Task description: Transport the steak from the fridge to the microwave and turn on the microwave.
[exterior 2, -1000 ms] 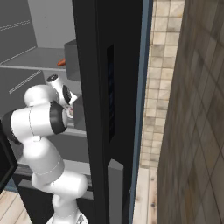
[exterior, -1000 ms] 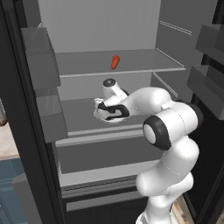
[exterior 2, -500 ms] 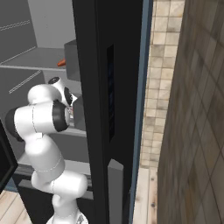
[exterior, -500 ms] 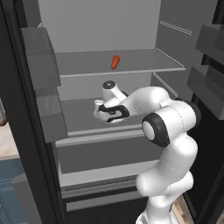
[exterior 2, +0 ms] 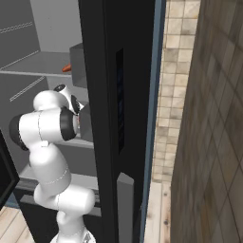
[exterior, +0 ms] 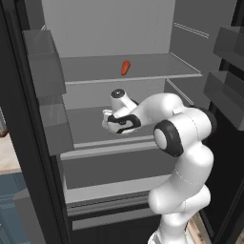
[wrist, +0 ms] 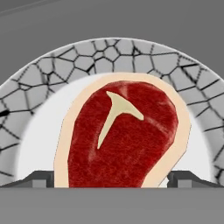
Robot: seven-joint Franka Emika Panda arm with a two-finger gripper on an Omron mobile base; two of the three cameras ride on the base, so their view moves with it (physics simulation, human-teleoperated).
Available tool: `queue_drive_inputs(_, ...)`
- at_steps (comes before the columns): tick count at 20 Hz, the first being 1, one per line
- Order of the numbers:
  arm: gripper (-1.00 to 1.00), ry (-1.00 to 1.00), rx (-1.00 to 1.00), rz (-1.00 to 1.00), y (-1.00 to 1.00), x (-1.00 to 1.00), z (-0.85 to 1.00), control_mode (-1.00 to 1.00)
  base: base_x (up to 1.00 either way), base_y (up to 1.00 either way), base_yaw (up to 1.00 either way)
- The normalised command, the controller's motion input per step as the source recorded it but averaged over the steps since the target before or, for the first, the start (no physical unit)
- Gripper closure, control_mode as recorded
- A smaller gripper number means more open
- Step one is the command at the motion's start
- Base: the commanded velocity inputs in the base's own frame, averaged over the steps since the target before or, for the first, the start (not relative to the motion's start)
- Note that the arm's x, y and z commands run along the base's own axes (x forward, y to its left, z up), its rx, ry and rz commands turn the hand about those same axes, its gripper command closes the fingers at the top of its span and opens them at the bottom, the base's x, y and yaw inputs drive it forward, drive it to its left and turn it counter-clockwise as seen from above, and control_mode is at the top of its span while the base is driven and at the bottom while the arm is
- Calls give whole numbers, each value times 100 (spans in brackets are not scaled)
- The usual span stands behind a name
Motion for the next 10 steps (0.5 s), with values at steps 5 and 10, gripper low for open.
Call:
queue_drive_inputs(5, -100, 0, -3, 0, -3, 5, -6, -100, 0, 0, 0)
queue_drive_inputs(10, -100, 0, -3, 0, -5, 4, -9, -100, 0, 0, 0)
